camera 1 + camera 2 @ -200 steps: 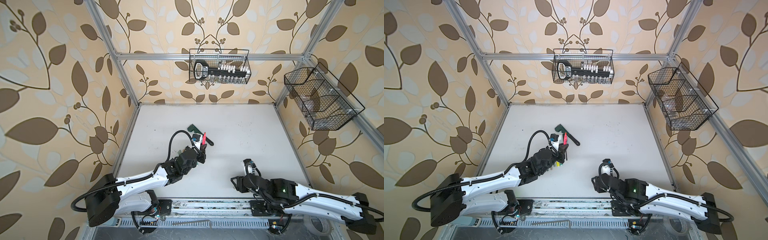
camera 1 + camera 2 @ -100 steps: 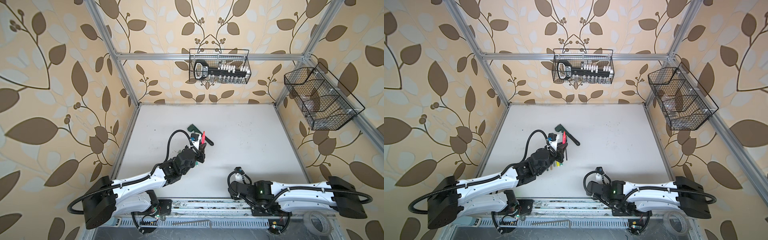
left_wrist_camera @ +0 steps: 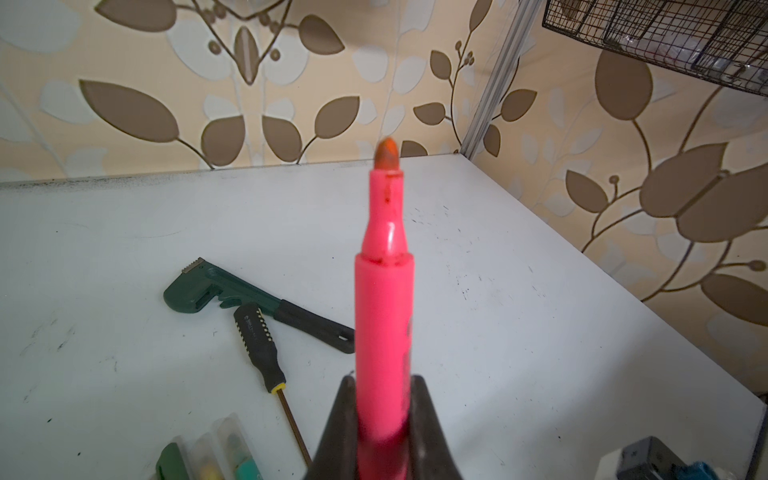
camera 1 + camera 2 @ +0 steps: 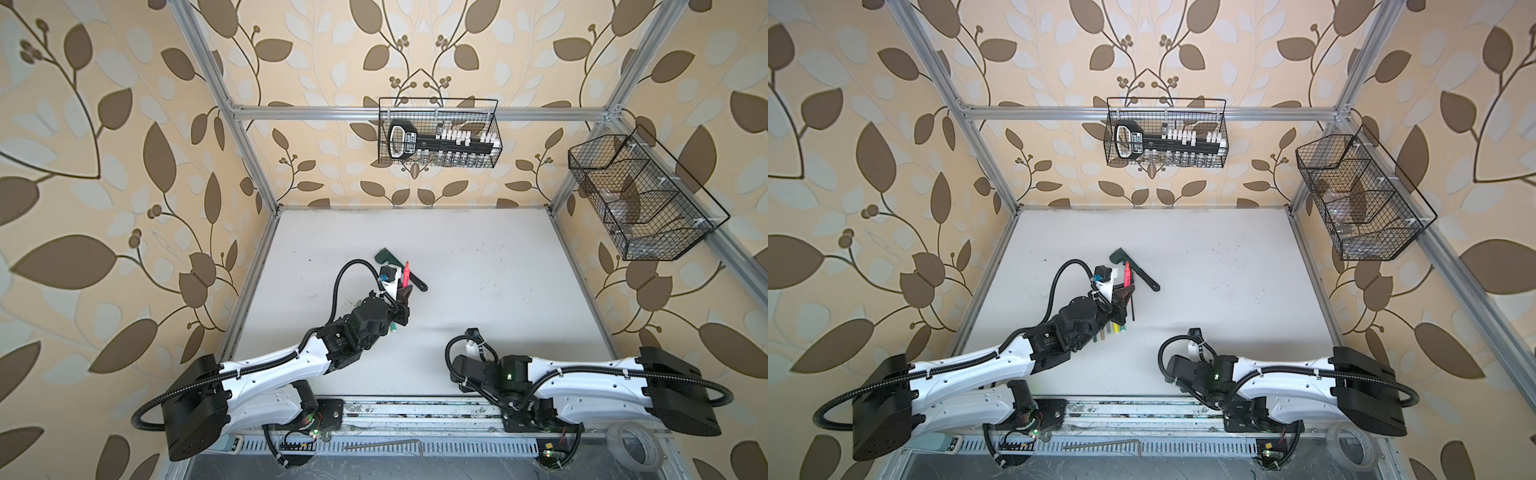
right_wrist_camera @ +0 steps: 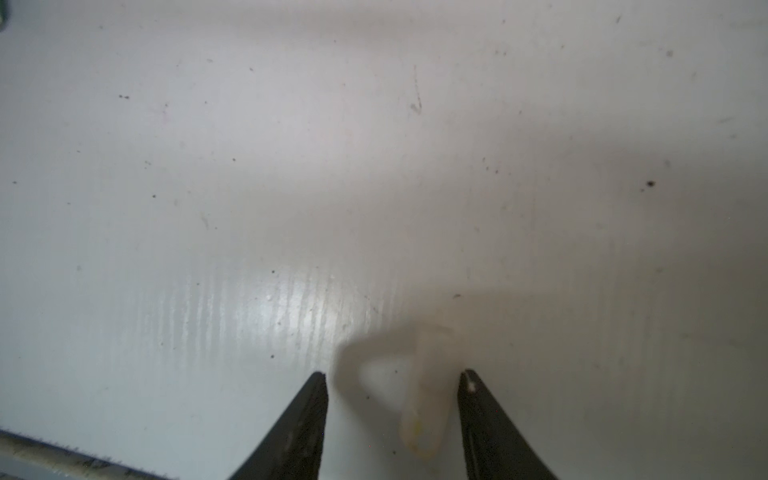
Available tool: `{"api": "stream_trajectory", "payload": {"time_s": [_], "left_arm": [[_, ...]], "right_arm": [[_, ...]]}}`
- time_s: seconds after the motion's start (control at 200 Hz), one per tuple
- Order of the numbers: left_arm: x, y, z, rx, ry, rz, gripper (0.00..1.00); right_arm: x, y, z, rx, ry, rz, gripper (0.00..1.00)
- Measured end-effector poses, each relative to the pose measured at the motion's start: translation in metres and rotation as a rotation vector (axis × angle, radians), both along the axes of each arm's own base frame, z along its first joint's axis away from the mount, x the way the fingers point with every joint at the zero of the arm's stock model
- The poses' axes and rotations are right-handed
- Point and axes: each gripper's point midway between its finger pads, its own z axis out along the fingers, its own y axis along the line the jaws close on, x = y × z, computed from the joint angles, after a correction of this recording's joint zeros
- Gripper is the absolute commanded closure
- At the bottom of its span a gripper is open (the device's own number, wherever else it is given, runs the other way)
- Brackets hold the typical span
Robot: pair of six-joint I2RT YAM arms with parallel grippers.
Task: Insert the pens into the pen caps
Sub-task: 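Lower the open right gripper around the translucent cap and close on it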
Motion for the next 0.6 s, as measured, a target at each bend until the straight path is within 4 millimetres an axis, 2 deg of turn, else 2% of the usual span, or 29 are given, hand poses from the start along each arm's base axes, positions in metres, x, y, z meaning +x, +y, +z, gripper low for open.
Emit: {"api": "stream_trajectory", "payload": {"time_s": [0.33, 0.6], "left_arm": [[-0.0001, -0.0001, 0.0001, 0.0, 0.0, -0.001, 1.0], [-0.0003, -0.0005, 0.0001, 0.0, 0.0, -0.003, 1.0]], "right_arm": [[0.0034, -0.0079, -0.0023, -0.081, -0.016, -0.006, 0.61], [0.0055, -0.0041, -0.0026, -0.115, -0.027, 0.0, 0.72]]}}
